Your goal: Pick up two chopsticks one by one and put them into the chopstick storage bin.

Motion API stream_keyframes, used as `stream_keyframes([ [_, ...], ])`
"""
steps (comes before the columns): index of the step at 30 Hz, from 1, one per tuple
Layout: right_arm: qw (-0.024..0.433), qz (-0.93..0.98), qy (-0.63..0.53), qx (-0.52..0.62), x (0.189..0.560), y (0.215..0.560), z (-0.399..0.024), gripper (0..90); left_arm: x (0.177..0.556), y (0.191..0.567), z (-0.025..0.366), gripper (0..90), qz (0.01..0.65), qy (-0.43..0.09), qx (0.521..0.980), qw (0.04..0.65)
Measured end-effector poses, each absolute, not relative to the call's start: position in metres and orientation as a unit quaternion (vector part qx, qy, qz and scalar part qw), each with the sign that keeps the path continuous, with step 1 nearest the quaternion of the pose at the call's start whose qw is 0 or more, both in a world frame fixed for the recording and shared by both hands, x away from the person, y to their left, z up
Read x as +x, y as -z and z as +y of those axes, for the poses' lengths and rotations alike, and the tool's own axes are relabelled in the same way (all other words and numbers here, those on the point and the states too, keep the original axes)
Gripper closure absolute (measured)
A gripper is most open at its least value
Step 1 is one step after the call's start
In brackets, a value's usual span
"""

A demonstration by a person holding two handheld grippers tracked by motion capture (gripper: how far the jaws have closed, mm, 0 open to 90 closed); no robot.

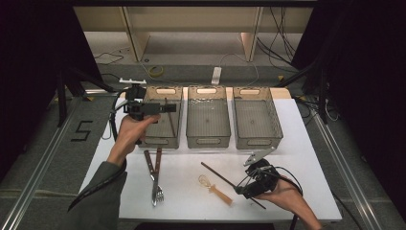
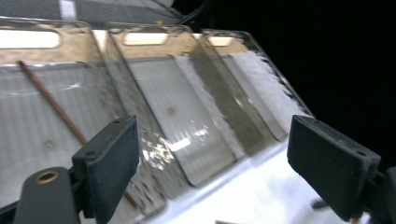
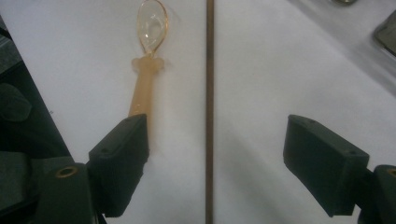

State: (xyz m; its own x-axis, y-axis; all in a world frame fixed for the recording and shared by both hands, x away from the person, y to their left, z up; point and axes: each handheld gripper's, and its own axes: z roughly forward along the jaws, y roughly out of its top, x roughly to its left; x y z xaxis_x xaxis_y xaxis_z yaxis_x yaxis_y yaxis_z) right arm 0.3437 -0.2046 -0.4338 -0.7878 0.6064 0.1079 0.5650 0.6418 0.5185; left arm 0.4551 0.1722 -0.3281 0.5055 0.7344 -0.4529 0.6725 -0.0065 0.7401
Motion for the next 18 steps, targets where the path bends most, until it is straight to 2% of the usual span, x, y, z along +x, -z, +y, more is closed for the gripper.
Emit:
stream_keyframes([
  [6,0.037,0.905,-0.260,0.334,0.346,0.432,-0.205,24.1,0.425,0.331,0.173,16.4,0.471,-0.040,0.703,0.531],
  [18,0.030,0.917,-0.218,0.333,0.350,0.438,-0.201,30.4,0.401,0.357,0.158,16.2,0.445,-0.072,0.747,0.488],
])
